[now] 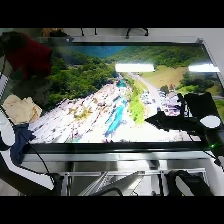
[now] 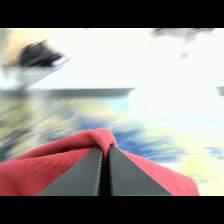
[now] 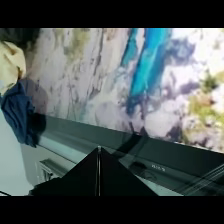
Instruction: Fold the shirts.
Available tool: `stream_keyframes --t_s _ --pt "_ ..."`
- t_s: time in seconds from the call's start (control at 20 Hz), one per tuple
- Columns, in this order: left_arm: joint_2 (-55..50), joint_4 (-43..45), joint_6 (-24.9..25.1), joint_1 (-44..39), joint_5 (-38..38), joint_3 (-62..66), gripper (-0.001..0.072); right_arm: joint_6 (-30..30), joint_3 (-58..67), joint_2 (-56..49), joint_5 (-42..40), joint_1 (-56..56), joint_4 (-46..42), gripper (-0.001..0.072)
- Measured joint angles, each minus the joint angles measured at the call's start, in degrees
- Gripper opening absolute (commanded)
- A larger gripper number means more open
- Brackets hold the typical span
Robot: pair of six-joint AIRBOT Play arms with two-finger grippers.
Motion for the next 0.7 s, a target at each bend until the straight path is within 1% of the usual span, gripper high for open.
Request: stream_keyframes --t_s 0.15,0.3,0.5,0.55,0.6,0.65,0.7 --pt "5.64 -2.32 -0.2 -4.33 -9.18 -0.11 0.0011 -2.67 0.0 0.02 1.2 0.0 2.05 0.002" --pt "8.81 -3.17 -3.06 -8.72 -19.02 -2.25 0.0011 -5.33 0.0 0.02 1.86 0.0 2.93 0.002" --pt "10.4 -6.56 -6.99 -15.52 -30.21 -9.75 0.0015 -8.26 0.0 0.02 2.23 0.0 3.43 0.002" --pt "10.56 -7.87 -7.48 -17.35 -32.13 -11.78 0.0101 -8.63 0.0 0.02 2.21 0.0 3.45 0.0024" --pt "10.71 -8.98 -8.04 -19.43 -34.03 -13.99 0.0526 -8.98 0.0 0.02 2.23 0.0 3.48 0.0059" --pt "10.82 -9.88 -8.76 -21.27 -35.54 -15.82 0.0707 -9.38 0.0 0.02 2.23 0.0 3.48 0.0284" --pt "10.88 -10.47 -9.92 -23.08 -37.18 -17.53 0.0707 -9.84 0.0 0.02 2.4 0.0 3.67 0.0528"
